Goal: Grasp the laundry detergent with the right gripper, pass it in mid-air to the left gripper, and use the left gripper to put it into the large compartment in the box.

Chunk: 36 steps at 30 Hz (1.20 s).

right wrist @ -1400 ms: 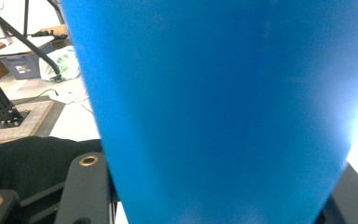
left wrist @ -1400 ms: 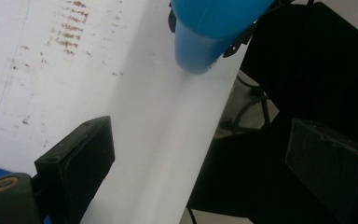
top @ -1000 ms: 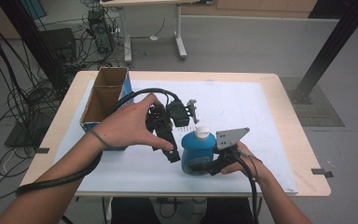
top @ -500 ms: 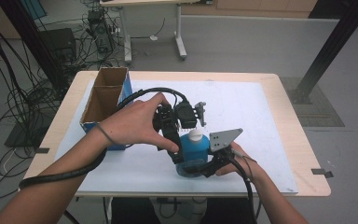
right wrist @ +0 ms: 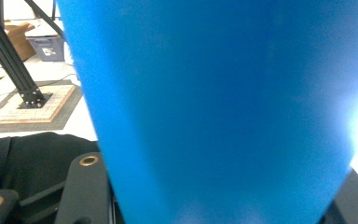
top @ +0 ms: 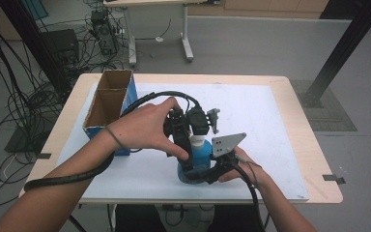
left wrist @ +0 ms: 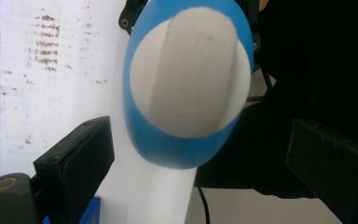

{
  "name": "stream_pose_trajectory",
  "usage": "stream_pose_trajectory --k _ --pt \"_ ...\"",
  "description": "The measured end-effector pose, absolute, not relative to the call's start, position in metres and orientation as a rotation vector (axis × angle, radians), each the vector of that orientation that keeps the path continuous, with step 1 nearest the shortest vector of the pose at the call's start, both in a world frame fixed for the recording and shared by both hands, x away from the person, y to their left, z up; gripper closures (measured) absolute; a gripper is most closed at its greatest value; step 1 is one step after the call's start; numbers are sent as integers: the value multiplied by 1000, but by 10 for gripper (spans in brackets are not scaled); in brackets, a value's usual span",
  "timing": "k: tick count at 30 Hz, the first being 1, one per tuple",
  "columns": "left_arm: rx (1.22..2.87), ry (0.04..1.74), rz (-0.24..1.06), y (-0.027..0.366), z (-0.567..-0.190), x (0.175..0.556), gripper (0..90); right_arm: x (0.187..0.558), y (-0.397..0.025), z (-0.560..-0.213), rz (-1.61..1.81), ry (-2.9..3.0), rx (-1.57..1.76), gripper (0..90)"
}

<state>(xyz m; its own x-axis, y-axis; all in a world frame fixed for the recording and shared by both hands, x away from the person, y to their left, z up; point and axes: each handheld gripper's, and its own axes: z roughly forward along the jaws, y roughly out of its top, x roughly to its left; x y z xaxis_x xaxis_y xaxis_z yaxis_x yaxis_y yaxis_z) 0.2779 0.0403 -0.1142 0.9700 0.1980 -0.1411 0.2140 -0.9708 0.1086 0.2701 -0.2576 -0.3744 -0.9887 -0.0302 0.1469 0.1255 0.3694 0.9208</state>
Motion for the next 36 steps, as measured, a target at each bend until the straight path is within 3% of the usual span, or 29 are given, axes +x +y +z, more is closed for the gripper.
stream_pose_trajectory --k 36 --pt "3065 269 -181 14 -122 276 84 270 -246 -369 -1688 -2485 -38 420"
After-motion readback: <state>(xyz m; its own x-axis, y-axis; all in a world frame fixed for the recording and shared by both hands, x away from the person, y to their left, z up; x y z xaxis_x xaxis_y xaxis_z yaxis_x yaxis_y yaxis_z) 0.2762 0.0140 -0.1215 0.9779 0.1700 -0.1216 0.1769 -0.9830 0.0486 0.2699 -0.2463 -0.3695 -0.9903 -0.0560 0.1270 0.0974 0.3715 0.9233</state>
